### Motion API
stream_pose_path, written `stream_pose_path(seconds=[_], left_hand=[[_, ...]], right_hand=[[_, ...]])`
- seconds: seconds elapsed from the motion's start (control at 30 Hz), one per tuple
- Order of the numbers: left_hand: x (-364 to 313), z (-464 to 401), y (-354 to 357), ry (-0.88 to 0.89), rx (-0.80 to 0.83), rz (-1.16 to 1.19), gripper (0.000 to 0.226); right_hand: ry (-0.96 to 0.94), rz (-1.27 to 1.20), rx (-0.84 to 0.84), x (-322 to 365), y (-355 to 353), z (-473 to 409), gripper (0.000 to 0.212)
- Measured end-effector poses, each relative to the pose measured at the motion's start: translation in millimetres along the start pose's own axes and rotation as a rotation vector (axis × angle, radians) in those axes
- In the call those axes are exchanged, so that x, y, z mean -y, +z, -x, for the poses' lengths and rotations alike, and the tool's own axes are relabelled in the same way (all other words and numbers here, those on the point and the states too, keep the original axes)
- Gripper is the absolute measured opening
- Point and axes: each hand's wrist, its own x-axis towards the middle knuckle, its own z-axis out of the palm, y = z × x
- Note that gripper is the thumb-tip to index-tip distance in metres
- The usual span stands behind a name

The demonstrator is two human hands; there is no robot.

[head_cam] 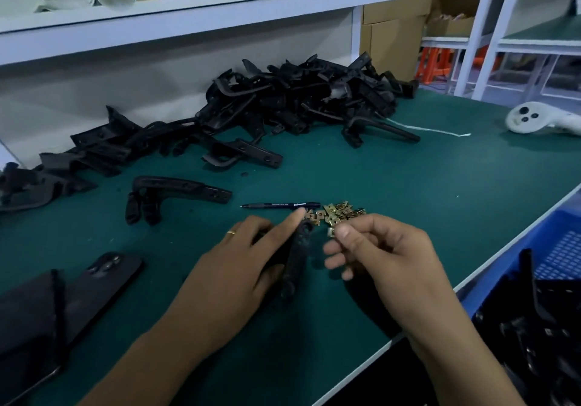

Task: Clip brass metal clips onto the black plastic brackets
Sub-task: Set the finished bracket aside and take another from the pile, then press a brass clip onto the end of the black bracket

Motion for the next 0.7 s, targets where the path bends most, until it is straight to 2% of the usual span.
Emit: stream_pose_path(seconds=[0.1, 0.3, 0.4, 0.7], left_hand=[[2.3, -0.9, -1.6, -0.022, -0.059, -0.001, 0.083], [7.8, -0.9, -1.7, 0.008, -0.116, -0.023, 0.087], [7.6, -0.8, -1.7, 0.014, -0.115, -0.035, 0.086], [4.3, 0.9, -1.6, -0.005, -0.108, -0.023, 0.082]], right_hand=[[0.080, -0.132, 0.022, -1.5, 17.2, 3.1, 0.012], [0.063, -0.251, -0.001, 0.0, 31.4, 4.5, 0.012], [0.076, -0.258, -0.025, 1.5, 31.0, 5.6, 0.007], [0.054, -0.204, -0.025, 3.3, 35.2, 8.7, 0.013]])
